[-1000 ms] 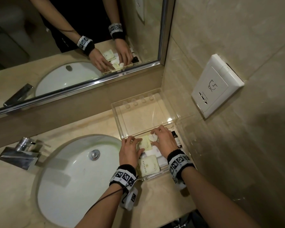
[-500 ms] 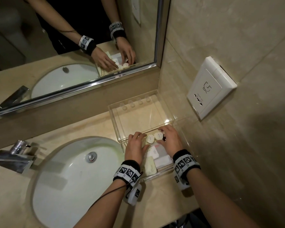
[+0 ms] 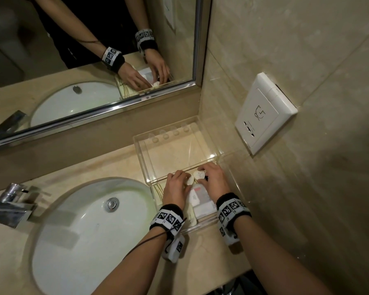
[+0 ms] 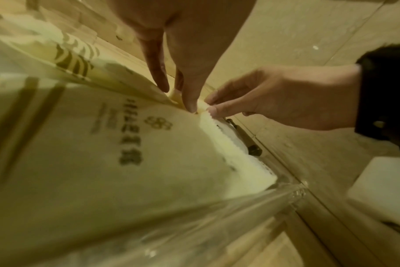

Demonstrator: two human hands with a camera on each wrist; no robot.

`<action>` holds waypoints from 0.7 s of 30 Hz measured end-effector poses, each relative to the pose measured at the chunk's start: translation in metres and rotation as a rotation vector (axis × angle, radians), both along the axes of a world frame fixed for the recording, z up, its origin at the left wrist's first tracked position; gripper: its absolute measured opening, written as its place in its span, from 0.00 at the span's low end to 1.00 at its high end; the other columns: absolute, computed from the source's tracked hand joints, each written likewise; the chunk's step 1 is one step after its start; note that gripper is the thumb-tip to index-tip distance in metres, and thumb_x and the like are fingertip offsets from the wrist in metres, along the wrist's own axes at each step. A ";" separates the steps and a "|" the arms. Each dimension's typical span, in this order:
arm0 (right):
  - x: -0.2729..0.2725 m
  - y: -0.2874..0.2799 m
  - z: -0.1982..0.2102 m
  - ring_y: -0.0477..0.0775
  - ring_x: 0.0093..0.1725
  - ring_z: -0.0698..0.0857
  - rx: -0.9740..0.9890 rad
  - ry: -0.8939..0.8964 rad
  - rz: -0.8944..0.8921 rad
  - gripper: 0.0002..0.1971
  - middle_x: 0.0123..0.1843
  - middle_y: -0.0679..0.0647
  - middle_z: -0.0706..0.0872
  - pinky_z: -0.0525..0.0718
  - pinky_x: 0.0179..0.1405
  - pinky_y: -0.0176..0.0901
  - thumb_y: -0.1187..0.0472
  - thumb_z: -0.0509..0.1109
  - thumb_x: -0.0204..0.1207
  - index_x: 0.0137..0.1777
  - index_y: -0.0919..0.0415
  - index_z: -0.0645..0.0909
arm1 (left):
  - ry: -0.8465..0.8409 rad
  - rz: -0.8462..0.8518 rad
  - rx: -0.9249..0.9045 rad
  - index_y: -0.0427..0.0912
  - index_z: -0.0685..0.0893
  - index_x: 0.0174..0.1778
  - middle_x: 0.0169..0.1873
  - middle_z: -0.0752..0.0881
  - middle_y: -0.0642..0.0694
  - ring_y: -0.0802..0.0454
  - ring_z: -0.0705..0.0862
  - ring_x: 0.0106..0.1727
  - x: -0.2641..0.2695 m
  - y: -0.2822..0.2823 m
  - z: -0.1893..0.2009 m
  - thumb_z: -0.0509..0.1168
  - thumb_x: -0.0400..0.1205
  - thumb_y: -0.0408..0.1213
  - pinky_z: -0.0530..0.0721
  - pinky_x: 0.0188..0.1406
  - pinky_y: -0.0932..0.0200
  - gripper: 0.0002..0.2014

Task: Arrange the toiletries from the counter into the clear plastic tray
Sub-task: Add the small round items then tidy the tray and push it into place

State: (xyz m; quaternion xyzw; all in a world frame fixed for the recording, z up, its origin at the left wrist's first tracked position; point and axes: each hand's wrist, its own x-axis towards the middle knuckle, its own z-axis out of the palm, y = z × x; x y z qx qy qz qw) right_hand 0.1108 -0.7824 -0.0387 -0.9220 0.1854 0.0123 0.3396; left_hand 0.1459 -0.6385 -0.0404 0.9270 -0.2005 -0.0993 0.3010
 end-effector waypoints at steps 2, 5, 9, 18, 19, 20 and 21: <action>0.000 0.000 0.000 0.52 0.57 0.82 0.008 -0.007 0.007 0.19 0.57 0.51 0.84 0.84 0.60 0.52 0.67 0.81 0.67 0.57 0.57 0.83 | 0.004 0.006 -0.010 0.48 0.84 0.56 0.53 0.85 0.54 0.53 0.75 0.52 0.000 0.000 0.001 0.72 0.75 0.38 0.73 0.50 0.64 0.13; -0.002 -0.002 0.001 0.51 0.56 0.83 0.030 -0.022 -0.002 0.20 0.57 0.50 0.83 0.85 0.59 0.52 0.66 0.81 0.66 0.57 0.56 0.82 | 0.008 -0.005 -0.054 0.47 0.85 0.55 0.54 0.84 0.53 0.52 0.76 0.52 0.002 0.005 0.006 0.73 0.75 0.38 0.76 0.53 0.60 0.13; -0.012 -0.003 0.009 0.49 0.54 0.84 0.048 -0.054 -0.036 0.17 0.58 0.49 0.83 0.87 0.58 0.47 0.66 0.79 0.69 0.56 0.55 0.82 | 0.005 0.032 -0.094 0.47 0.84 0.53 0.53 0.82 0.53 0.53 0.76 0.54 0.004 0.034 0.014 0.70 0.77 0.36 0.79 0.54 0.56 0.10; -0.040 0.022 0.019 0.38 0.41 0.81 0.113 -0.047 0.083 0.11 0.49 0.47 0.83 0.77 0.41 0.24 0.68 0.77 0.72 0.52 0.57 0.84 | 0.062 -0.061 0.076 0.46 0.87 0.55 0.58 0.83 0.50 0.49 0.76 0.64 -0.001 0.082 0.013 0.76 0.71 0.34 0.75 0.63 0.58 0.17; -0.043 0.024 0.019 0.38 0.41 0.81 0.131 -0.041 0.072 0.12 0.47 0.46 0.83 0.77 0.41 0.24 0.68 0.77 0.71 0.52 0.55 0.84 | 0.059 -0.066 0.076 0.45 0.86 0.55 0.58 0.83 0.50 0.48 0.75 0.64 -0.001 0.081 0.014 0.76 0.70 0.34 0.74 0.63 0.58 0.17; -0.046 0.026 0.020 0.38 0.41 0.81 0.151 -0.030 0.059 0.12 0.45 0.45 0.83 0.78 0.41 0.25 0.67 0.78 0.71 0.51 0.54 0.83 | 0.056 -0.066 0.068 0.45 0.86 0.54 0.57 0.83 0.49 0.48 0.75 0.64 0.000 0.081 0.014 0.76 0.70 0.34 0.74 0.63 0.58 0.17; -0.048 0.027 0.020 0.40 0.40 0.82 0.165 -0.015 0.048 0.11 0.44 0.45 0.83 0.79 0.42 0.27 0.66 0.78 0.71 0.50 0.54 0.83 | 0.053 -0.061 0.051 0.44 0.85 0.53 0.56 0.83 0.49 0.48 0.75 0.63 -0.001 0.081 0.015 0.77 0.70 0.34 0.74 0.62 0.58 0.16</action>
